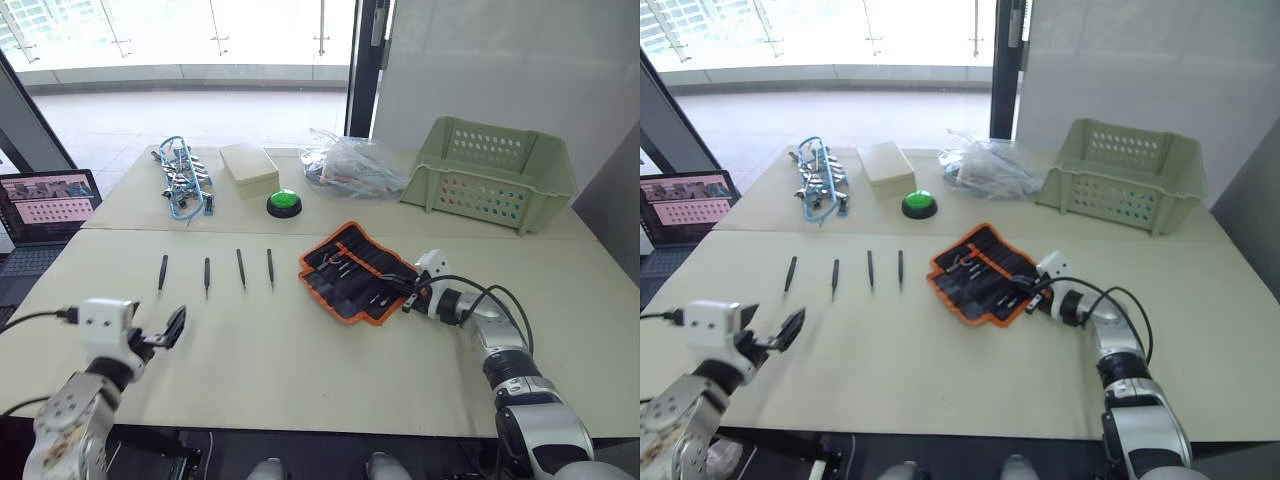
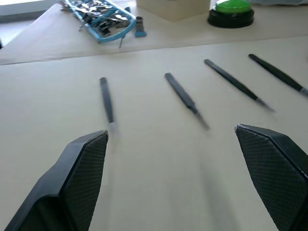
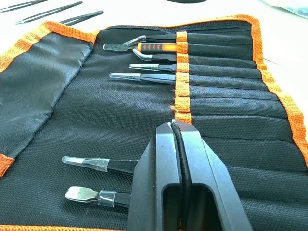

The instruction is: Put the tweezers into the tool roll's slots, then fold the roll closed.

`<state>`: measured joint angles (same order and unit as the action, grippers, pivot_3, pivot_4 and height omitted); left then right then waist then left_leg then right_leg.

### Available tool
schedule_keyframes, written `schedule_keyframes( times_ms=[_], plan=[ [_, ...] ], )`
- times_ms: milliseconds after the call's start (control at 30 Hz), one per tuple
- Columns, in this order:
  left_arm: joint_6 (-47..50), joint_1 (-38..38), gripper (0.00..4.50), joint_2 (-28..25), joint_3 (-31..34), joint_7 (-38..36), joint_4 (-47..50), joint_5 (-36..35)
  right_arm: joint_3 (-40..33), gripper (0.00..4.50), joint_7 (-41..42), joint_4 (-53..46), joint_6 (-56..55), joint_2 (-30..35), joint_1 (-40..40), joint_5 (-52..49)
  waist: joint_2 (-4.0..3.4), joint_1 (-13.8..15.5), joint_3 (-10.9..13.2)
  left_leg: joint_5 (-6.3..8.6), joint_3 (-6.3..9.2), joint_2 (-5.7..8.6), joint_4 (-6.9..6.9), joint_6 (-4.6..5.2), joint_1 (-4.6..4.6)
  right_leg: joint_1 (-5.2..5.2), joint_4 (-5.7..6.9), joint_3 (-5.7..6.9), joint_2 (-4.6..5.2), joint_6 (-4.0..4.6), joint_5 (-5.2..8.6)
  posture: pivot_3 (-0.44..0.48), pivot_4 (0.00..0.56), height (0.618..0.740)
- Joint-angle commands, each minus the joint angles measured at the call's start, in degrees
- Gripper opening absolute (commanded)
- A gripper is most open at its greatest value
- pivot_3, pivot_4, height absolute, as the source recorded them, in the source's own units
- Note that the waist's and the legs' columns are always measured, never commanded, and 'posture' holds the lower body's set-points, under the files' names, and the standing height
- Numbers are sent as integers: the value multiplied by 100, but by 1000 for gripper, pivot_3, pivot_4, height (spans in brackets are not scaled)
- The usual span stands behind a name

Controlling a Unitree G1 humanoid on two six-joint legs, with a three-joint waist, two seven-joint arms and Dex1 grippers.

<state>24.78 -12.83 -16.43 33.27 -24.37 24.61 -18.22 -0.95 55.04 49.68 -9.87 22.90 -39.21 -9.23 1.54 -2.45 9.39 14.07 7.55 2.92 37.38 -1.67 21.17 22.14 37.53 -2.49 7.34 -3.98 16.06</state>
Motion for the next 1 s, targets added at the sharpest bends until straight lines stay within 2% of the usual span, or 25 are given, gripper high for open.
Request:
schedule_keyframes(
  times_ms=[33,133,267,533,700,900,1000],
  plan=[
    [-608,-522,4469,219,391,5,57,-228,62,0,27,200,85,36,132,142,1,3,0,0,-1,-1,-3,0,-1,0,-1,1,0,0,0,0,150,740],
    [-1133,-998,4469,602,474,-87,-122,-452,66,0,49,241,91,37,110,142,4,18,-2,0,-3,-3,-6,0,-2,-5,-5,4,0,0,0,0,150,740],
    [-1378,-1232,4469,1048,628,14,-160,-1041,94,0,145,207,111,61,143,147,6,17,-4,0,-5,-9,-11,0,-3,-13,-28,8,-3,2,-3,0,150,740],
    [-1689,-1447,4469,1040,457,122,-165,-1119,75,0,183,167,131,85,171,141,9,13,-6,0,-8,-15,-29,0,-3,-13,-42,8,-9,3,-5,0,150,740],
    [-1464,-953,4469,694,451,476,-251,-1193,56,0,155,134,163,90,168,129,9,19,-6,0,-8,-15,-30,0,-3,-13,-42,9,-11,4,-5,0,150,740],
    [-488,313,4469,21,332,1224,-645,-1331,36,0,115,71,201,84,159,112,9,13,-7,-2,-6,-14,-30,-1,-4,-12,-41,9,-12,2,-11,0,150,740],
    [-135,1177,4469,-505,-43,1362,-1332,-956,36,0,81,44,194,68,150,112,9,19,-7,-2,-5,-15,-37,-2,-4,-6,-39,9,-14,2,-13,0,150,740]
  ],
)
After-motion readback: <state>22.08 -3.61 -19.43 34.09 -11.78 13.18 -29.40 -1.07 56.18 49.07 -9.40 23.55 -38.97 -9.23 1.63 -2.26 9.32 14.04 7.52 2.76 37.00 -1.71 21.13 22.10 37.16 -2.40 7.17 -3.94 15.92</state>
